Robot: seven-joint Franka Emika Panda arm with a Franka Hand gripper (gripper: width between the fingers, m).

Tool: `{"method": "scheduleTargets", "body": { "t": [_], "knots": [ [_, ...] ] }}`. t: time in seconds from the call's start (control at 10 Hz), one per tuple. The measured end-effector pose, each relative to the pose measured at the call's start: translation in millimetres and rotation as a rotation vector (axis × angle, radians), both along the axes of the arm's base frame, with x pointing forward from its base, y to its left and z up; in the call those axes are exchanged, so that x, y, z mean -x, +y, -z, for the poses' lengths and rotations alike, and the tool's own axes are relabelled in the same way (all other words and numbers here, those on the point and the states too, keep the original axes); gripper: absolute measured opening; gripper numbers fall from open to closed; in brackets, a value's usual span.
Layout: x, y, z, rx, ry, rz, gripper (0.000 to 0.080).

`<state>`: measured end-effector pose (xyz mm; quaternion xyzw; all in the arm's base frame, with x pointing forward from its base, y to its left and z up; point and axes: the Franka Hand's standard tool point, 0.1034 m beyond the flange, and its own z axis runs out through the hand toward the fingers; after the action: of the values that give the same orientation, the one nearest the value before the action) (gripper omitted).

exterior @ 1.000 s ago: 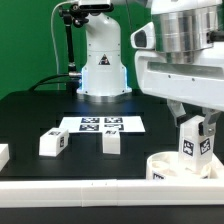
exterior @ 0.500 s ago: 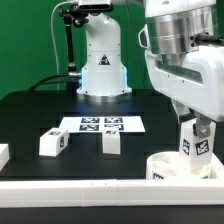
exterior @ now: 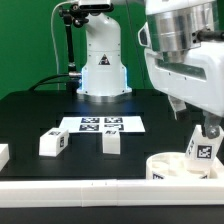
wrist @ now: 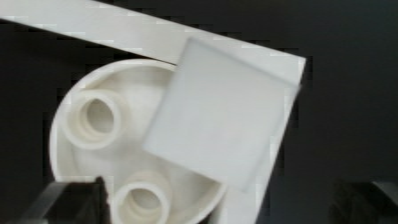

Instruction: Assemble stool

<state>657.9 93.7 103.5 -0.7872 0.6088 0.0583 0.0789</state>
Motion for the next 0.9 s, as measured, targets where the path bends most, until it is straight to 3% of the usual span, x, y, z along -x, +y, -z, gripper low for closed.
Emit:
{"method": "scheduleTargets", "body": {
  "t": [0.3, 0.5, 0.9],
  "knots": [
    [-5.1, 0.8, -17.2, -0.009, -0.047, -0.099, 0.0646],
    [-4.3, 1.5, -15.0, -0.008, -0.053, -0.144, 0.0648],
    [-3.7, 13.9, -17.4, 0.036, -0.140, -0.622, 0.0648]
  ]
}}
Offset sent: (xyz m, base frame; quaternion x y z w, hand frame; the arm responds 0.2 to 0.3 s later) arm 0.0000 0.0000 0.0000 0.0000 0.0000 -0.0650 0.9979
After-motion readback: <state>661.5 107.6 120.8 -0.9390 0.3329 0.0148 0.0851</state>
